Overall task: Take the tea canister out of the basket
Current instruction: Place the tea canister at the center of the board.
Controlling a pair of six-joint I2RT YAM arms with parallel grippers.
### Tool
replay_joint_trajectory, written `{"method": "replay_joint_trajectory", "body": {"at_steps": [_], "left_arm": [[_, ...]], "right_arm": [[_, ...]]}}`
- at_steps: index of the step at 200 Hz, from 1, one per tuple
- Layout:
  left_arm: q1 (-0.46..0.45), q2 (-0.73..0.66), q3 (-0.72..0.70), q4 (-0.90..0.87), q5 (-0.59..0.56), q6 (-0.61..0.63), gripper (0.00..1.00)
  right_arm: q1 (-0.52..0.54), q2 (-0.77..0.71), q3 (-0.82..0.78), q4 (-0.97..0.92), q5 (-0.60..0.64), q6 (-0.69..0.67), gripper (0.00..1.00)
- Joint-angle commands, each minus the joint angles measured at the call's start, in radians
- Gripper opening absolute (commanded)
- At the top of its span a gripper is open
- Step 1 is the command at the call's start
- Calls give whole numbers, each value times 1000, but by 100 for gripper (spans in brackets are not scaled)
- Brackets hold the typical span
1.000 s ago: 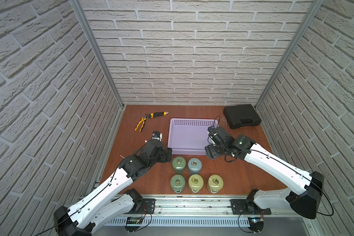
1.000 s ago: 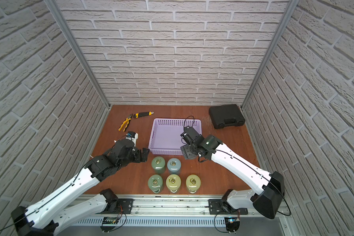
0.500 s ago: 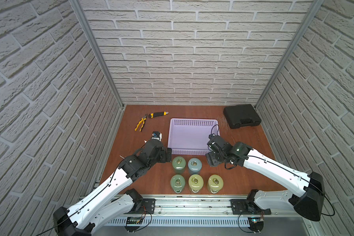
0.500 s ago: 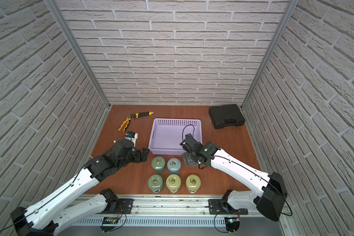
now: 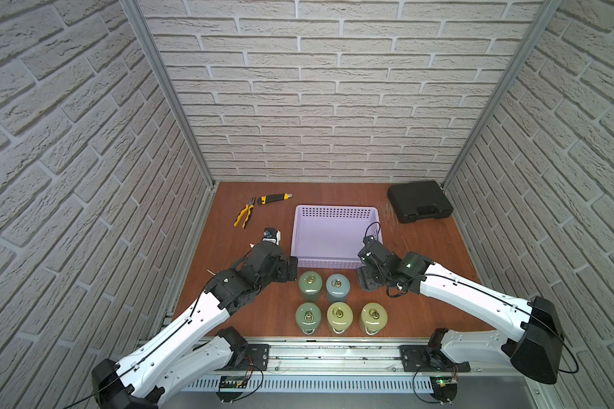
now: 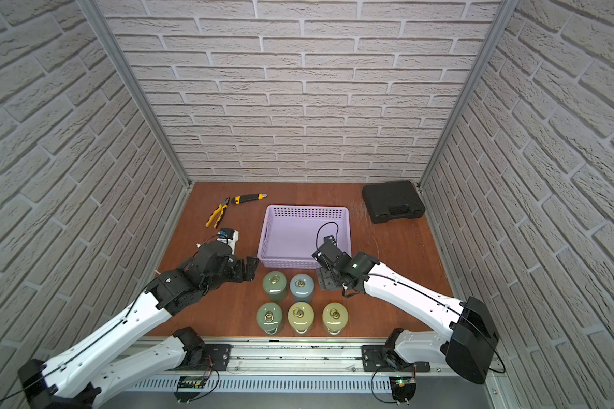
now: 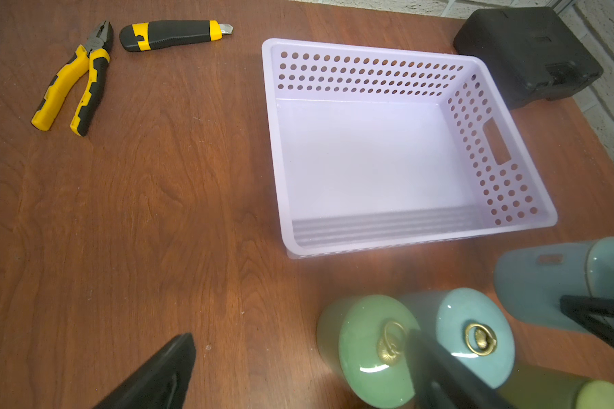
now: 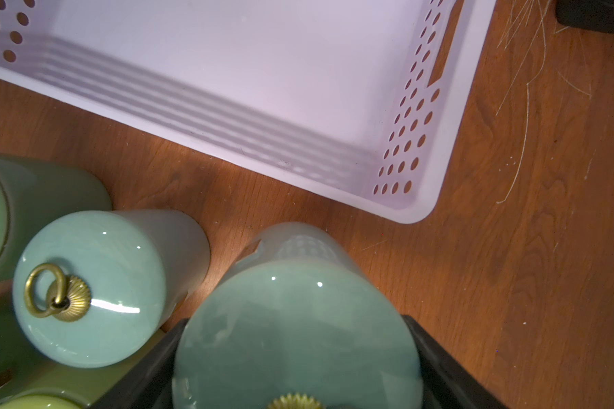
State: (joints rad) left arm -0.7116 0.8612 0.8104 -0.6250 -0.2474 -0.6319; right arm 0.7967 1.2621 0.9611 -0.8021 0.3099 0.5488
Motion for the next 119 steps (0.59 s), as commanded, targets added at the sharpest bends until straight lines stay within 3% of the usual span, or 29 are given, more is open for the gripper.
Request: {"method": "replay_joint_trajectory", "body": {"at_steps": [1, 119], "left_arm": [[6, 0, -3, 10, -8, 1, 98], [6, 22, 13, 2, -1, 5, 98]], "right_arm": [[9, -22, -8, 97, 33, 35, 48], [9, 48, -59, 184, 12, 96, 48]]}}
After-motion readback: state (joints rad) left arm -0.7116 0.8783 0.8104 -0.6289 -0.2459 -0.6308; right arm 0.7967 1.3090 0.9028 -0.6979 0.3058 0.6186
